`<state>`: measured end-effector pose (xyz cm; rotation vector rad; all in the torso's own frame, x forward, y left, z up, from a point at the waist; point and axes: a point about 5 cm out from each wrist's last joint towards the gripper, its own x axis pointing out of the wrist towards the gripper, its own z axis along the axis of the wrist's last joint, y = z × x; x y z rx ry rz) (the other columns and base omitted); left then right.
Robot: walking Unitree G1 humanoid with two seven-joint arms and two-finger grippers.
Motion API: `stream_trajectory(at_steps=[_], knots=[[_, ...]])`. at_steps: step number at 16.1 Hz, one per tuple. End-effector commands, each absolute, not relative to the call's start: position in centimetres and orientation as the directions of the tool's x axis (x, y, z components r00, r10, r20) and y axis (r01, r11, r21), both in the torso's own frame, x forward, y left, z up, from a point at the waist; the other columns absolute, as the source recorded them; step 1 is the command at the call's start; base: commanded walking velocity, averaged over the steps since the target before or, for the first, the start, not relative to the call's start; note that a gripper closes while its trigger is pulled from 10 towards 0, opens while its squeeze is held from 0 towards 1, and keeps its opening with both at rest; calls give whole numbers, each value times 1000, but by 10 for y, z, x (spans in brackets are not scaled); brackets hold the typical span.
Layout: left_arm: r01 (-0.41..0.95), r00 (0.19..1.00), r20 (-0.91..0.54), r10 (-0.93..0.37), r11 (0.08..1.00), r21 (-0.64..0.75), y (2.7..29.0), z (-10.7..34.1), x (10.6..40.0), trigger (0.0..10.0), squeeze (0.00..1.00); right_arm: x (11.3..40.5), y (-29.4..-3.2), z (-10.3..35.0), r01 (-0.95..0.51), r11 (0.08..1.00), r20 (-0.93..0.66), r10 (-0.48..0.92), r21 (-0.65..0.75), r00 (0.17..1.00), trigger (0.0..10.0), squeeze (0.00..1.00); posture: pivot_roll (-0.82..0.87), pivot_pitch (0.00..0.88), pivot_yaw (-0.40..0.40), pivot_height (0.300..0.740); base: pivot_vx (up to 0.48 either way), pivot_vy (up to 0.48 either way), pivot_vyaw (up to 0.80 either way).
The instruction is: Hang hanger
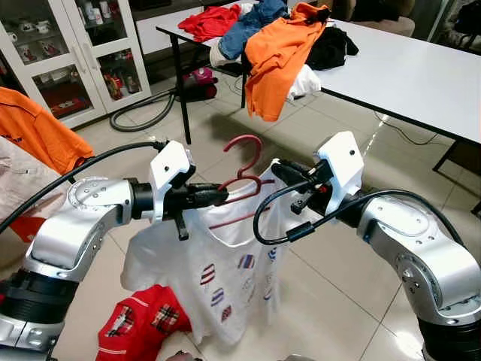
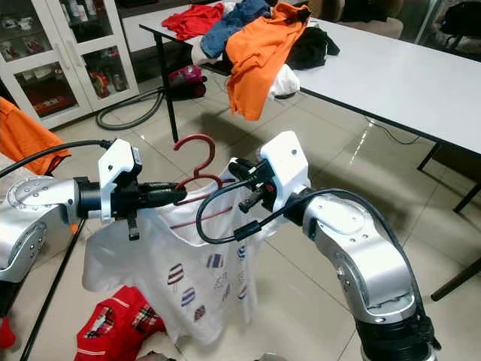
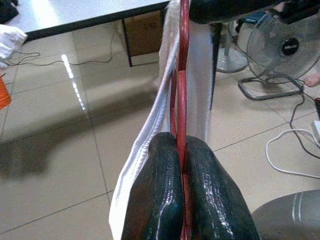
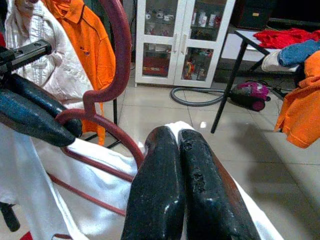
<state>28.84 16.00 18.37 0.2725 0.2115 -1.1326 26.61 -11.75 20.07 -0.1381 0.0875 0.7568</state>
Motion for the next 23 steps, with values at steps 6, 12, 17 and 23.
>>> stream_trajectory(at_steps=[6,12,17,23], knots=[[891,454,-274,-848,430,145,167,195,295,0,0,265,-126,203,-653,734,-168,631,-185,757,2980,0,-123,0,11,740,0,0,0],[891,453,-262,-852,429,146,166,197,295,0,0,268,-126,208,-639,748,-133,625,-179,769,3176,0,-121,0,10,740,0,0,0],[884,467,-248,-849,443,151,166,200,298,0,0,259,-117,200,-700,694,-174,678,-170,715,10000,1000,-121,0,12,740,0,0,0],[886,463,-226,-857,439,152,165,204,301,0,0,250,-121,212,-769,618,-129,759,-165,638,10000,1000,-127,0,15,740,0,0,0]])
